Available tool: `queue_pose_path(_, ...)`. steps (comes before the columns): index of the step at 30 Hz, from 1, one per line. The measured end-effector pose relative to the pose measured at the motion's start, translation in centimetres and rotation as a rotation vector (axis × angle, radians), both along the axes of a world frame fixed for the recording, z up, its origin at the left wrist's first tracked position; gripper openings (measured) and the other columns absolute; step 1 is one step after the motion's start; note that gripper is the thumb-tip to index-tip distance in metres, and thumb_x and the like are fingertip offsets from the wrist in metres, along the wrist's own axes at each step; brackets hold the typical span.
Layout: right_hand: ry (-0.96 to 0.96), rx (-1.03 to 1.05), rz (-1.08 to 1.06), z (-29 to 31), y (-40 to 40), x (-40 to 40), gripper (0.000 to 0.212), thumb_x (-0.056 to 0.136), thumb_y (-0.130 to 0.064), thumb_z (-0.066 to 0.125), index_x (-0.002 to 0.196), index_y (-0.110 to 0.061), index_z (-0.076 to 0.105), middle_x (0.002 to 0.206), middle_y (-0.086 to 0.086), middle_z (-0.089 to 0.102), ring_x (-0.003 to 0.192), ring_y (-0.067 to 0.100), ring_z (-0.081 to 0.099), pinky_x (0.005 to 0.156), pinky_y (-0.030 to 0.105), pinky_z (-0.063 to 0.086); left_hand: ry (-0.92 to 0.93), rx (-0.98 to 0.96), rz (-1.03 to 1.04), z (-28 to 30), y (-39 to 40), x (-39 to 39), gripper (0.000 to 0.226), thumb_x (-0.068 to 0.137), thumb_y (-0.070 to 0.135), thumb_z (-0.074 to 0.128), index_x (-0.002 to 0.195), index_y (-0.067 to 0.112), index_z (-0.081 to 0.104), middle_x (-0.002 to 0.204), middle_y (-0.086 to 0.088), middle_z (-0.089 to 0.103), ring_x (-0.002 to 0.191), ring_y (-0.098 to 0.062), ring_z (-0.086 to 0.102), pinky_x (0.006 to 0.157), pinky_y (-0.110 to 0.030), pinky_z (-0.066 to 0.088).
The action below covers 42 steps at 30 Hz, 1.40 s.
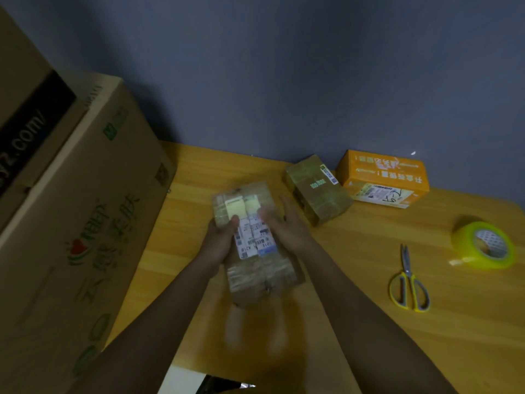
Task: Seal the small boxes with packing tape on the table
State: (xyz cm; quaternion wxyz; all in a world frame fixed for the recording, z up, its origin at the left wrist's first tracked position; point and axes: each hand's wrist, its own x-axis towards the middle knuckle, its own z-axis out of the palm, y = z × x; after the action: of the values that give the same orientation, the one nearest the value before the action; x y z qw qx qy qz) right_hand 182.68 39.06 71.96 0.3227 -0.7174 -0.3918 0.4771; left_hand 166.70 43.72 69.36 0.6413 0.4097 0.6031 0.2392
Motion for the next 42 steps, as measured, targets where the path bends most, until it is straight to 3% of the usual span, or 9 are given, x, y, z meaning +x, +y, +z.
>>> queue_pose_path(4, -0.444, 0.015, 0.201, 0.6, -2.8, -0.1, 0.106, 0.071, -0.076, 0.06, 0.153, -0.038, 0.004, 0.161, -0.001, -0.013, 0.148, 0.026, -0.008, 0.117, 0.053, 0.016, -0.004, -0.084, 0.356, -0.1, 0.3, 1.5, 0.063, 0.097, 0.04, 0.052, 0.145, 0.013, 0.021, 0.115, -0.005, 0.048, 0.102, -0.028, 0.054, 0.093, -0.05, 0.048)
queue_pose_path(8, -0.262, -0.004, 0.067, -0.5, -4.4, 0.1, 0.121, 0.066, -0.062, 0.077, 0.152, -0.035, -0.003, 0.157, -0.002, -0.024, 0.148, 0.026, -0.001, 0.113, 0.044, 0.029, 0.076, -0.124, 0.492, 0.0, 0.9, 2.5, 0.089, 0.091, 0.05, 0.055, 0.151, 0.016, -0.002, 0.146, -0.012, 0.032, 0.126, -0.036, 0.043, 0.1, -0.056, 0.044)
queue_pose_path(11, -0.13, 0.095, 0.018, -0.9, -4.2, 0.2, 0.114, 0.071, -0.042, 0.083, 0.153, -0.03, 0.004, 0.157, -0.002, -0.005, 0.136, 0.017, 0.03, 0.096, 0.024, 0.039, 0.411, 0.207, 0.268, 0.7, 0.2, 1.7, 0.095, 0.09, 0.047, 0.059, 0.153, 0.017, -0.007, 0.16, -0.013, -0.009, 0.146, -0.037, 0.002, 0.114, -0.055, 0.023)
queue_pose_path(14, -0.089, 0.133, 0.012, -0.8, -2.9, 0.8, 0.106, 0.077, -0.033, 0.08, 0.155, -0.026, 0.008, 0.157, -0.005, -0.001, 0.126, 0.001, 0.03, 0.088, 0.007, 0.033, 0.629, 0.6, -0.251, 1.4, -0.4, 0.6, 0.084, 0.085, 0.067, 0.05, 0.152, 0.038, 0.008, 0.159, 0.001, -0.021, 0.143, -0.028, -0.026, 0.113, -0.059, -0.007)
queue_pose_path(16, -0.094, 0.12, 0.04, -0.8, -1.4, 1.2, 0.101, 0.081, -0.033, 0.076, 0.155, -0.024, 0.008, 0.16, -0.004, -0.008, 0.138, 0.007, 0.023, 0.093, 0.01, 0.03, 0.714, 0.589, -0.531, 1.1, 0.2, 0.5, 0.086, 0.076, 0.083, 0.038, 0.149, 0.049, 0.005, 0.157, 0.008, -0.025, 0.139, -0.026, -0.035, 0.11, -0.06, -0.014)
queue_pose_path(19, -0.086, 0.199, 0.056, -0.4, 1.3, 1.4, 0.084, 0.088, -0.028, 0.07, 0.154, -0.017, 0.018, 0.16, -0.003, 0.003, 0.131, -0.001, 0.021, 0.093, 0.007, 0.028, 0.776, 0.515, -0.545, 0.7, 2.4, 1.5, 0.083, 0.079, 0.078, 0.032, 0.149, 0.048, -0.002, 0.157, 0.007, -0.026, 0.138, -0.028, -0.037, 0.112, -0.063, -0.007)
queue_pose_path(23, -0.14, 0.288, -0.138, -2.3, 4.4, 2.8, 0.05, 0.098, -0.044, 0.05, 0.144, -0.028, 0.039, 0.148, -0.003, 0.038, 0.133, 0.005, 0.035, 0.112, 0.035, 0.033, 0.835, 0.523, -0.508, 0.6, 6.7, 2.6, 0.077, 0.088, 0.072, 0.033, 0.15, 0.044, -0.004, 0.158, 0.004, -0.024, 0.139, -0.031, -0.034, 0.112, -0.063, -0.003)
queue_pose_path(31, -0.856, -0.266, 0.072, -9.5, 9.8, 9.3, 0.067, 0.1, -0.05, 0.036, 0.155, -0.023, 0.009, 0.161, 0.015, 0.0, 0.146, 0.043, -0.002, 0.117, 0.052, 0.006, 0.813, 0.555, -0.47, -0.2, 15.4, 4.6, 0.077, 0.088, 0.072, 0.031, 0.15, 0.044, -0.006, 0.157, 0.005, -0.026, 0.139, -0.031, -0.034, 0.112, -0.063, -0.001)
queue_pose_path(42, -0.949, -0.109, 0.415, -10.6, 9.1, 9.9, 0.067, 0.101, -0.028, 0.045, 0.155, -0.024, 0.006, 0.162, 0.007, -0.004, 0.147, 0.037, -0.012, 0.118, 0.049, -0.002, 0.759, 0.591, -0.435, -0.6, 19.7, 5.3, 0.077, 0.088, 0.071, 0.033, 0.15, 0.044, -0.001, 0.158, 0.006, -0.024, 0.139, -0.029, -0.034, 0.113, -0.065, 0.0)
